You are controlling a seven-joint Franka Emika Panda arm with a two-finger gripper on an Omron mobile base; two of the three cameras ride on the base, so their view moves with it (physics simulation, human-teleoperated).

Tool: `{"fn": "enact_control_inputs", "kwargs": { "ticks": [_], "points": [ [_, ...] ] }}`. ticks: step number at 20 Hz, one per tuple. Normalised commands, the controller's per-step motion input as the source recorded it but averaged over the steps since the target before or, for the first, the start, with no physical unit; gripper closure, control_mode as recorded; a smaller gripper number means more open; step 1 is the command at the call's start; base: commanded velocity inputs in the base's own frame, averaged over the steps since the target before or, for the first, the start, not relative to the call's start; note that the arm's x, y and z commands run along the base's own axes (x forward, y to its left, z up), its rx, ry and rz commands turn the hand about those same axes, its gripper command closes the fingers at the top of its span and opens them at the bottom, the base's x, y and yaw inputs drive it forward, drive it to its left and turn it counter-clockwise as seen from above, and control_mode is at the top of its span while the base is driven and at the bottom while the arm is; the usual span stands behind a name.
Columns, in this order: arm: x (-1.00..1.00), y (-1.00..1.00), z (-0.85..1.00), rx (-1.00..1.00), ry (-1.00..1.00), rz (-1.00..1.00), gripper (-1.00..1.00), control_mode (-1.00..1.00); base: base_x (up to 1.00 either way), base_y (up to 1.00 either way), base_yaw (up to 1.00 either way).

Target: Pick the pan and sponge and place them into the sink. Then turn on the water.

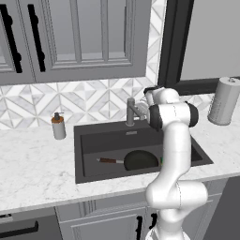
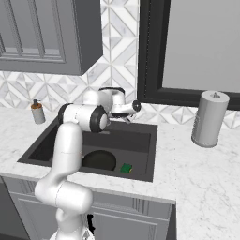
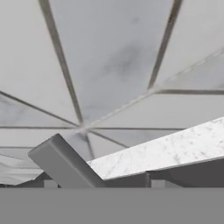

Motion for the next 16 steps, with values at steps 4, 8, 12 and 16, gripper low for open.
{"fn": "enact_control_inputs", "kwargs": {
  "ticks": [4,8,12,16],
  "points": [
    [0.00,0.00,0.00,0.00,0.00,0.00,1.00,-1.00,0.00,0.00,0.00],
    [0.00,0.00,0.00,0.04,0.00,-0.08,1.00,-1.00,0.00,0.00,0.00],
    [0.00,0.00,0.00,0.13,0.01,-0.13,1.00,-1.00,0.00,0.00,0.00],
    [0.00,0.00,0.00,0.16,0.04,-0.14,1.00,-1.00,0.00,0.00,0.00]
  ]
}}
